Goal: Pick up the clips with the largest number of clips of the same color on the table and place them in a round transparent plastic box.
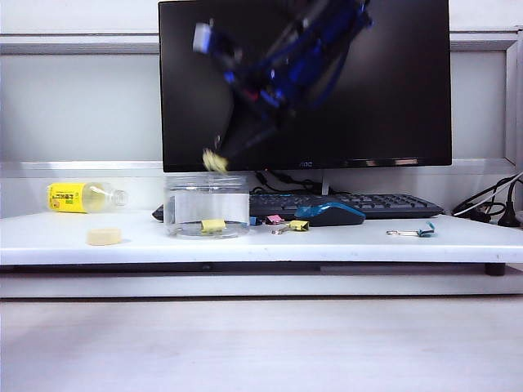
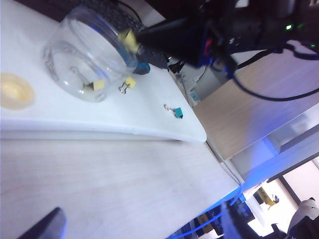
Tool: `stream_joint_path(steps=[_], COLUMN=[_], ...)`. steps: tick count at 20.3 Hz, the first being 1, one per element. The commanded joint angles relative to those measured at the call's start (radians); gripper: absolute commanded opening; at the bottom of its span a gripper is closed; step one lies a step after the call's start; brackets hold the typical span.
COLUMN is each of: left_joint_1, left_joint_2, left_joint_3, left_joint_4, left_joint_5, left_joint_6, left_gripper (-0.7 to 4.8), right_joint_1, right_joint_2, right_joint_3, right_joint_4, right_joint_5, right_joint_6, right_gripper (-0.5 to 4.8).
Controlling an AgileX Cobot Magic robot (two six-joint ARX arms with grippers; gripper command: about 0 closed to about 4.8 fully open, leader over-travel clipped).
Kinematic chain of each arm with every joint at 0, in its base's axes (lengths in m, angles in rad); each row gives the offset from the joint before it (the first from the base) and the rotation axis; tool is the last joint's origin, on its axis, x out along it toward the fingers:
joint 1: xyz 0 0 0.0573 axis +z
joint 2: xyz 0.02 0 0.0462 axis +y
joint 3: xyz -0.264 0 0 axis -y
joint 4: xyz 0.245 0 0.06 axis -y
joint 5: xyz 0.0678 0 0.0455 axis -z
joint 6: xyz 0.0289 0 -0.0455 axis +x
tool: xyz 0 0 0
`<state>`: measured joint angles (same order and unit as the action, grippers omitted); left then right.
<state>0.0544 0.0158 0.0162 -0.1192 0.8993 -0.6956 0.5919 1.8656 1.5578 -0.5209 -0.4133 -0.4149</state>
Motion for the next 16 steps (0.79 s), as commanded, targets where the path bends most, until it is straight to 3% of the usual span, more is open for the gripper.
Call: stream_joint_path(steps=[1, 2, 6, 8, 13, 16], left_joint_1=[-0.001, -0.001, -0.001, -0.001, -0.001, -0.001], left_joint_2=[0.000, 0.000, 0.000, 0.000, 0.000, 0.000], left_joint_3=[0.002, 0.002, 0.002, 0.002, 0.002, 0.002], left_joint_4=[-0.010, -0.010, -0.015, -0.014, -0.014, -0.014], left_joint_5=[0.007, 0.007, 0.013, 0.022, 0.021, 0.022], left_joint_6=[0.007, 0.007, 0.007, 0.007, 0.008, 0.008], left_gripper=[4.12, 4.12, 4.12, 4.12, 4.12, 4.12], right_joint_1=[0.001, 0.001, 0.000, -0.001, -0.025, -0.064], right_joint_2=[0.014, 0.014, 0.001, -0.030, -0.127, -0.128], right_joint_3=[0.003, 0.003, 0.006, 0.006, 0.006, 0.004], right_joint_4=[0.001, 0.008, 0.032, 0.035, 0.027, -0.037], right_joint_5=[-0.009, -0.008, 0.030, 0.078, 0.184, 0.183], right_joint_6=[0.004, 0.004, 0.003, -0.006, -0.004, 0.025], right_gripper=[1.03, 1.26, 1.36, 1.81, 1.81, 1.81])
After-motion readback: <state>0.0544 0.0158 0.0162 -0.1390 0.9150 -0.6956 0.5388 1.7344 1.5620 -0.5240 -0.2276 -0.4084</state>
